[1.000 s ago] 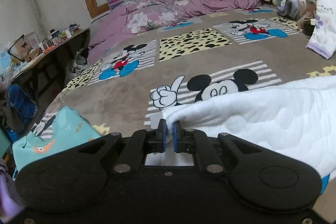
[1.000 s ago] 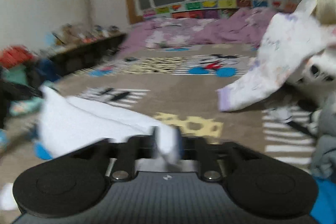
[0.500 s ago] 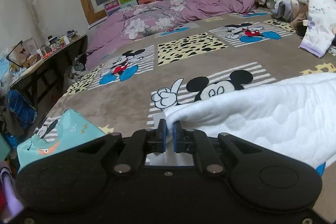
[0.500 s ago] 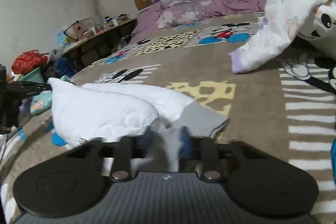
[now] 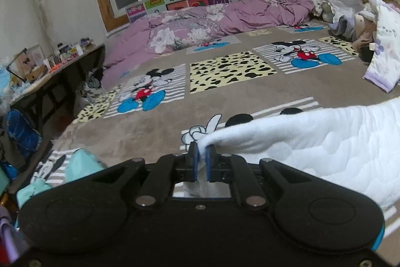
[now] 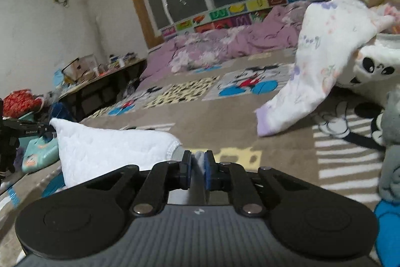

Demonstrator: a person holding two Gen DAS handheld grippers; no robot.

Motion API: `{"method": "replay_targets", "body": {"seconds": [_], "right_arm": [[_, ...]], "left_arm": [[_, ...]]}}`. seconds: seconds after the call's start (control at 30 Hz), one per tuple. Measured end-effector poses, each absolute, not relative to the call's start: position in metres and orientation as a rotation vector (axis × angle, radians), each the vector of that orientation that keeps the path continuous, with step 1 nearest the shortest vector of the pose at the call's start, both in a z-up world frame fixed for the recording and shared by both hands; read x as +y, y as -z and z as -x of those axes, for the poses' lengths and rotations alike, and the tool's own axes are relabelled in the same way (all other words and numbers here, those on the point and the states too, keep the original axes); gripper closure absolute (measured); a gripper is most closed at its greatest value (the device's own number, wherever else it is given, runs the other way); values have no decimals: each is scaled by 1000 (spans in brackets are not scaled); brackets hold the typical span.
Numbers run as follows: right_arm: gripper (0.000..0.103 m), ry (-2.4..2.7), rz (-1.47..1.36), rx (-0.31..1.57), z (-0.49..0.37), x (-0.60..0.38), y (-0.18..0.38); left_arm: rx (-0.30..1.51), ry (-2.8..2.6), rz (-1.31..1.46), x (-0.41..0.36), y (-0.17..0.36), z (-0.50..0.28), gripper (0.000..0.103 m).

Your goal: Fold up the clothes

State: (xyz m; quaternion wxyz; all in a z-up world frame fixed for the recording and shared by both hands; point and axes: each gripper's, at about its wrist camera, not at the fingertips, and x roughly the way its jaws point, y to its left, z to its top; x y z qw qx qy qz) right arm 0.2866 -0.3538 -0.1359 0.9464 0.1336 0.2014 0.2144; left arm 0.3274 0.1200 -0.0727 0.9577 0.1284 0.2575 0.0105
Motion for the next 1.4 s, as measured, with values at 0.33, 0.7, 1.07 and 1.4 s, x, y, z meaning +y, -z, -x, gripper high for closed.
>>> {"method": "replay_targets", "body": {"seconds": [0.33,0.7,1.07,1.4], "right_arm": [[91,-367,-260,435,-310,-350,153],[87,-308,-216,510,-321,-339,172],[79,-308,-209,377,-298,-336,153],[79,-411,-114,451,-297,-307,160]], "left_arm": [[680,24,-219,124,85,-367,98],[721,-8,-20,148,104,-387,62],[684,-10,440,196,115,-359,58],[712,-65,604,193,137,-360,69]]}}
